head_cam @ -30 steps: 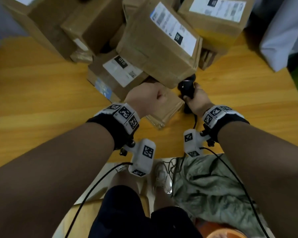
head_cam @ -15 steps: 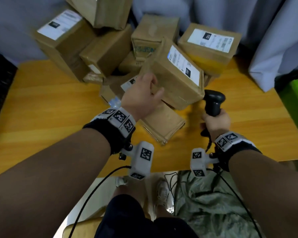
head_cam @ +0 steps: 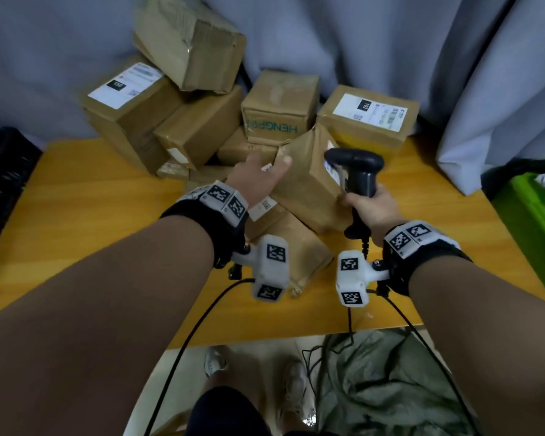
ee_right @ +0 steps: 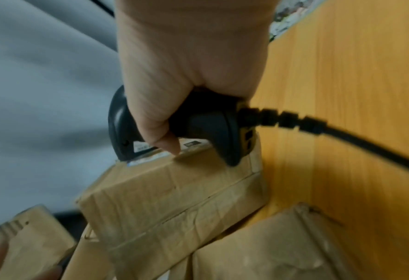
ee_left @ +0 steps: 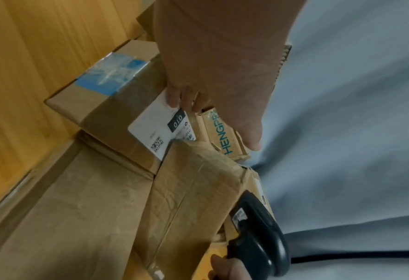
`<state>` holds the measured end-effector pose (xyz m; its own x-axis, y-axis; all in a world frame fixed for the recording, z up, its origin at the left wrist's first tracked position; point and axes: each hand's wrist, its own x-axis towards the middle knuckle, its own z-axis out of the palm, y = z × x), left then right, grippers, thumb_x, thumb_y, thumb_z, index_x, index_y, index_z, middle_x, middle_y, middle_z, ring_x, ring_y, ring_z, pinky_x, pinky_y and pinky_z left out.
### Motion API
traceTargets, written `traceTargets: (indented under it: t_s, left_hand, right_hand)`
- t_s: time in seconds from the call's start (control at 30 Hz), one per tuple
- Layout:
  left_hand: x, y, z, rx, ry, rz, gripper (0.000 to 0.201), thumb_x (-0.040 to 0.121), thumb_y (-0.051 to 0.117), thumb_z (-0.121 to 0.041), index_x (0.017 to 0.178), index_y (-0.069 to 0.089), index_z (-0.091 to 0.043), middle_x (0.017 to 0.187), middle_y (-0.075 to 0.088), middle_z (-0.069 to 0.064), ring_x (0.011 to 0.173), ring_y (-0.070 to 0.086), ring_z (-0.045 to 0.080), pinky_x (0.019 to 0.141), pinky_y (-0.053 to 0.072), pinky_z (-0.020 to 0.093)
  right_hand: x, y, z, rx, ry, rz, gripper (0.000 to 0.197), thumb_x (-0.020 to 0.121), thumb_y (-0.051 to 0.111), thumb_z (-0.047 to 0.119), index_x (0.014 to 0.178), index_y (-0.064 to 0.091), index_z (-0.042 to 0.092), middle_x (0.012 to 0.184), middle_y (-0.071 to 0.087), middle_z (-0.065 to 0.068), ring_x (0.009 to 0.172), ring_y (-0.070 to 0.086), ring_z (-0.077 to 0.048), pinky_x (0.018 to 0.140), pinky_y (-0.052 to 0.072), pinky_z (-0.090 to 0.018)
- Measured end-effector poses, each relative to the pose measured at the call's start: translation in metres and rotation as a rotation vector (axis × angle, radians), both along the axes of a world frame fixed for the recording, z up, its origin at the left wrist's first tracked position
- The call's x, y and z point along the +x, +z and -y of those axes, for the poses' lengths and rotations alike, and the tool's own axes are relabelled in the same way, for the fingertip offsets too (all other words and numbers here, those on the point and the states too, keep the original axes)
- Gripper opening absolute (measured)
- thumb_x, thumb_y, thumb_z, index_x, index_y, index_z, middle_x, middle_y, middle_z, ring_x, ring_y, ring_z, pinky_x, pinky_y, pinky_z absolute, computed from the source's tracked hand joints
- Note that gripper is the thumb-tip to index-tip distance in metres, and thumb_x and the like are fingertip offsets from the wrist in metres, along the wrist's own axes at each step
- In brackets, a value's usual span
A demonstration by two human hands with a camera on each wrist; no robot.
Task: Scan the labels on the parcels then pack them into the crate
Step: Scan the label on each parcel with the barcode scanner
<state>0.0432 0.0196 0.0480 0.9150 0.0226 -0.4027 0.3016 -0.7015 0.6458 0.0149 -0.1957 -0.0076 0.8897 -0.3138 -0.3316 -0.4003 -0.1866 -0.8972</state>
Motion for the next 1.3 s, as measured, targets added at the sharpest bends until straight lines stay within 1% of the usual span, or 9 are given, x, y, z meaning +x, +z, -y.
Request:
traceTargets:
  t_s: [0.23, 0.4, 0.5, 0.67, 0.83, 0.93, 1.03, 1.2, 1.3]
  left_hand:
    - [0.006, -0.001, 0.017, -0.066, -0.132, -0.007, 0.081, 0.087, 0.042, -0.069, 0.152, 0.026, -0.023, 0.155, 0.031, 0.009, 0.14, 0.033, 0.03, 0.114, 0.029, 0.045]
    - [0.008, -0.011, 0.019, -0.084, -0.184, -0.049, 0.073, 0.093, 0.035, -0.065, 0.152, 0.026, -0.025, 0.157, 0.029, 0.003, 0.143, 0.03, 0.024, 0.112, 0.023, 0.036]
    - [0.006, -0.013, 0.014, -0.21, -0.086, -0.016, 0.073, 0.088, 0.043, -0.067, 0.149, 0.033, -0.027, 0.151, 0.038, 0.0, 0.137, 0.039, 0.023, 0.107, 0.026, 0.029]
    - [-0.003, 0.006, -0.002, -0.335, 0.105, 0.191, 0.073, 0.058, 0.062, -0.078, 0.116, 0.05, -0.035, 0.126, 0.045, 0.0, 0.117, 0.051, 0.021, 0.103, 0.044, 0.044]
    - [-0.001, 0.04, -0.03, -0.215, 0.263, 0.409, 0.054, 0.076, 0.072, -0.053, 0.109, 0.044, -0.02, 0.118, 0.044, 0.003, 0.113, 0.049, 0.025, 0.1, 0.044, 0.044]
    - [-0.001, 0.063, -0.059, -0.314, 0.32, 0.449, 0.051, 0.075, 0.069, -0.054, 0.113, 0.056, -0.023, 0.123, 0.049, 0.004, 0.108, 0.055, 0.02, 0.093, 0.051, 0.04]
    - [-0.014, 0.081, -0.093, -0.517, 0.37, 0.489, 0.03, 0.079, 0.069, -0.045, 0.103, 0.064, -0.028, 0.12, 0.063, 0.008, 0.097, 0.063, 0.019, 0.078, 0.055, 0.035]
    - [-0.03, 0.094, -0.135, -0.726, 0.423, 0.449, 0.028, 0.094, 0.059, -0.027, 0.118, 0.045, -0.024, 0.095, 0.059, -0.01, 0.07, 0.064, 0.0, 0.056, 0.052, 0.027]
    - [-0.029, 0.099, -0.159, -0.765, 0.478, 0.474, 0.036, 0.093, 0.059, -0.027, 0.122, 0.037, -0.025, 0.105, 0.054, -0.011, 0.084, 0.058, 0.0, 0.069, 0.051, 0.024]
  right_hand:
    - [0.003, -0.014, 0.012, 0.099, -0.059, -0.082, 0.042, 0.075, 0.071, 0.012, 0.113, 0.056, 0.02, 0.096, 0.061, -0.008, 0.092, 0.059, -0.031, 0.081, 0.051, -0.041]
    - [0.003, -0.02, 0.021, 0.164, -0.082, -0.08, 0.031, 0.078, 0.07, 0.008, 0.103, 0.058, 0.022, 0.084, 0.058, -0.002, 0.084, 0.056, -0.028, 0.076, 0.051, -0.042]
    - [-0.004, -0.015, 0.011, 0.176, -0.092, -0.002, 0.028, 0.08, 0.067, 0.006, 0.103, 0.059, 0.018, 0.082, 0.058, 0.0, 0.078, 0.055, -0.02, 0.07, 0.048, -0.034]
    - [-0.021, 0.013, -0.007, 0.298, -0.058, 0.11, 0.027, 0.076, 0.067, -0.001, 0.087, 0.061, 0.023, 0.084, 0.062, -0.001, 0.083, 0.058, -0.023, 0.076, 0.048, -0.036]
    - [-0.012, 0.062, -0.04, 0.225, 0.103, 0.249, 0.025, 0.074, 0.068, 0.001, 0.082, 0.06, 0.024, 0.079, 0.061, 0.002, 0.076, 0.058, -0.017, 0.072, 0.047, -0.03]
    - [-0.002, 0.087, -0.061, 0.267, 0.162, 0.285, 0.023, 0.078, 0.066, 0.001, 0.085, 0.06, 0.022, 0.077, 0.062, 0.002, 0.073, 0.059, -0.017, 0.069, 0.047, -0.028]
    - [0.005, 0.103, -0.077, 0.388, 0.136, 0.316, 0.021, 0.081, 0.063, -0.002, 0.087, 0.059, 0.018, 0.073, 0.063, 0.003, 0.063, 0.063, -0.01, 0.06, 0.049, -0.023]
    - [0.011, 0.116, -0.115, 0.525, 0.215, 0.301, 0.022, 0.082, 0.063, 0.001, 0.097, 0.06, 0.017, 0.076, 0.067, -0.004, 0.067, 0.064, -0.022, 0.064, 0.052, -0.034]
    - [0.015, 0.12, -0.142, 0.6, 0.265, 0.271, 0.023, 0.082, 0.059, -0.002, 0.095, 0.056, 0.016, 0.07, 0.06, -0.01, 0.056, 0.056, -0.025, 0.057, 0.046, -0.036]
